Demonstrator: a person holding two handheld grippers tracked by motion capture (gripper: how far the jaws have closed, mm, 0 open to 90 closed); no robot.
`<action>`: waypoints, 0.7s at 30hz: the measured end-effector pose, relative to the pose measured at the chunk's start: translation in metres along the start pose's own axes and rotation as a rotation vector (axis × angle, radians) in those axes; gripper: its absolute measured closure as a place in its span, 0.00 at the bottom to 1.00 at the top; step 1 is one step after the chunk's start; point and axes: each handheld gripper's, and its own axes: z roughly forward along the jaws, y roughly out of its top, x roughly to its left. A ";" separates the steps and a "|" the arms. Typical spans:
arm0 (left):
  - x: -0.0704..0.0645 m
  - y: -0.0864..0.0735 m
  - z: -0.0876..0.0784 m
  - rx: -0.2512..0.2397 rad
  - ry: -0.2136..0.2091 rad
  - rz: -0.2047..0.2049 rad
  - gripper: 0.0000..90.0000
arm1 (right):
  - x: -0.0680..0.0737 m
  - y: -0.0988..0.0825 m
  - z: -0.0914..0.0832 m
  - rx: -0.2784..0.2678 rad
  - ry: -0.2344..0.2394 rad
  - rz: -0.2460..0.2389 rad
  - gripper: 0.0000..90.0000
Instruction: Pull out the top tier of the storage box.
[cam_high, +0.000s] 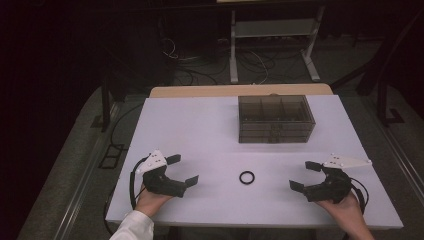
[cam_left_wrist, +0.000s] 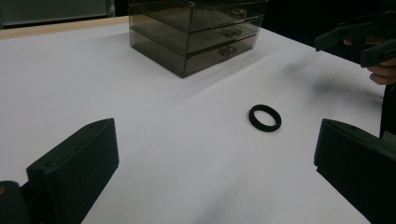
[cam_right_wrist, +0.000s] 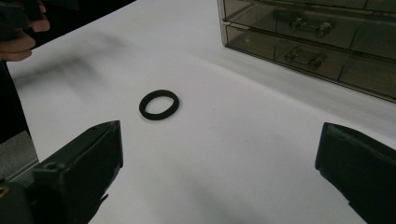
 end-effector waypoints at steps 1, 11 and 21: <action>0.000 0.000 0.000 0.000 0.000 0.000 0.00 | 0.000 0.000 0.000 0.000 0.001 0.001 0.00; 0.000 0.000 0.000 0.002 0.000 0.002 0.00 | 0.000 0.001 0.001 0.000 0.013 0.013 0.01; -0.001 0.000 0.000 0.006 0.001 0.004 0.00 | 0.001 0.002 0.006 0.014 0.024 0.024 0.01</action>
